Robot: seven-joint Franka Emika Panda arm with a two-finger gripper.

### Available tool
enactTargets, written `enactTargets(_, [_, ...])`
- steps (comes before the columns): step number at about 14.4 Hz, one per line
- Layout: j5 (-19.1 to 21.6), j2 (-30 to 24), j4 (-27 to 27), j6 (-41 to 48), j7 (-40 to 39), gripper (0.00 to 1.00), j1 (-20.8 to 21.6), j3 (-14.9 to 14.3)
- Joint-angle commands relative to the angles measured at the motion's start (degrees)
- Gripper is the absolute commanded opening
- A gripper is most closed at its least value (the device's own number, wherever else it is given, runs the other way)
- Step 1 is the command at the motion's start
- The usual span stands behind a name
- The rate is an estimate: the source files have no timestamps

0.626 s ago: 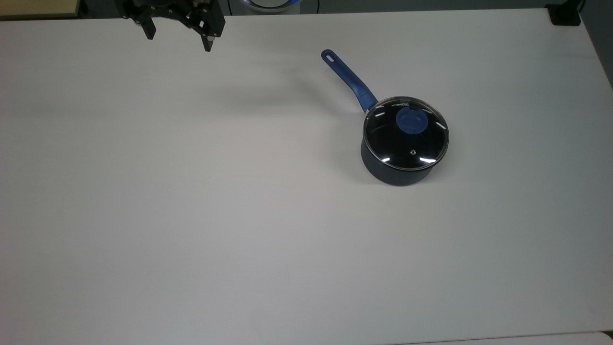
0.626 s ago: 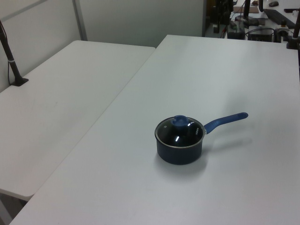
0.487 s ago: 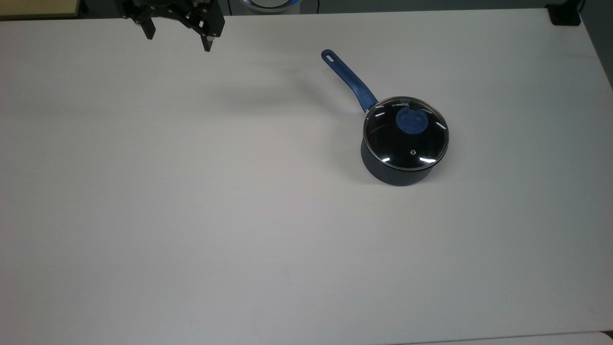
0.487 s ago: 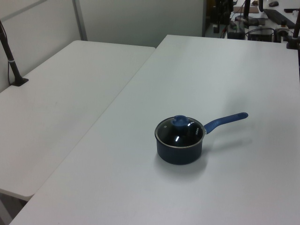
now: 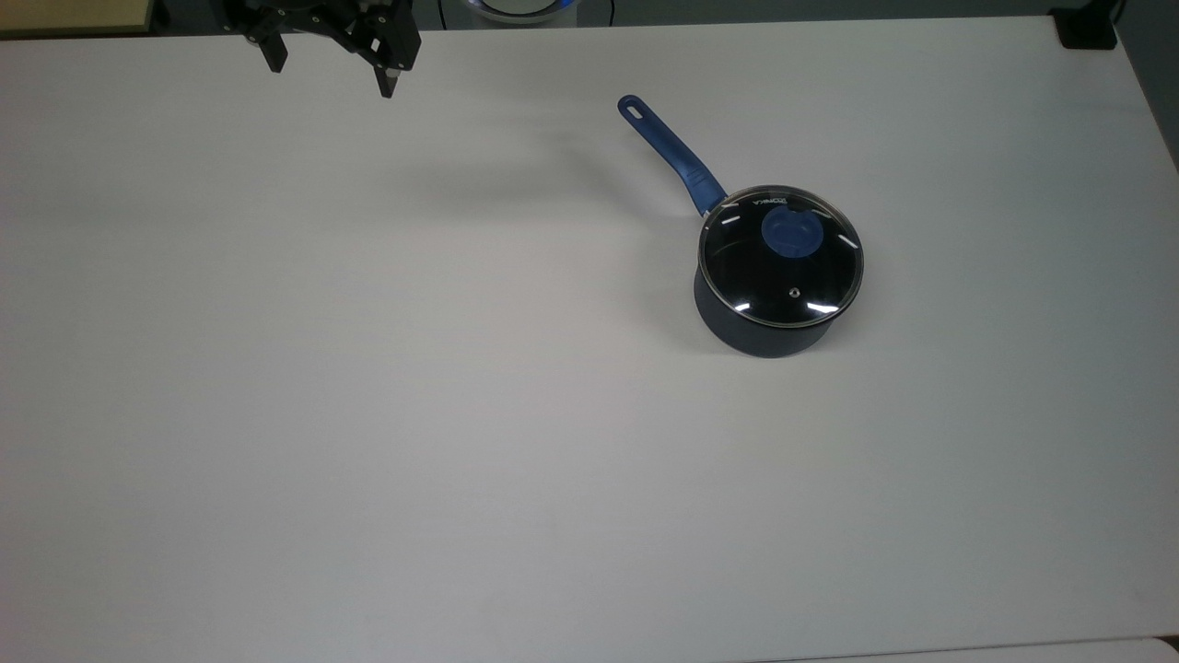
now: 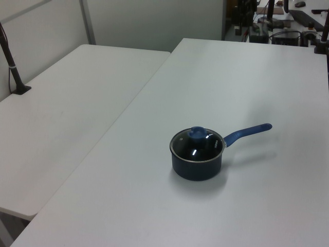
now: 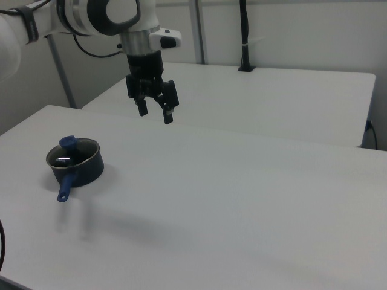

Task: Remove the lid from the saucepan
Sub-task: 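Move the open gripper over the glass lid of the saucepan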

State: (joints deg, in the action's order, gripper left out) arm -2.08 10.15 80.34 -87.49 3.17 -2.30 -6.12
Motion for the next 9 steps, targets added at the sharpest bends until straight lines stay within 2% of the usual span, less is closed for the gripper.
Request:
enactTargets(1, [-0.9, -0.8, 1.4, 0.6, -0.6, 1.00, 0.5, 0.3])
enactTargets(3, [-0.9, -0.6, 1.5, 0.5, -0.5, 1.00, 0.9, 0.6])
enactTargets(6, [-0.4, 1.1, 1.8, -2.7, 0.1, 1.00, 4.8, 0.0])
enactTargets(8, [0.1, 1.4, 2.9, -5.3, 0.2, 1.00, 7.6, -1.8])
enactTargets(9, [0.2, 2.8, 2.9, -6.3, 0.2, 1.00, 10.5, -3.4])
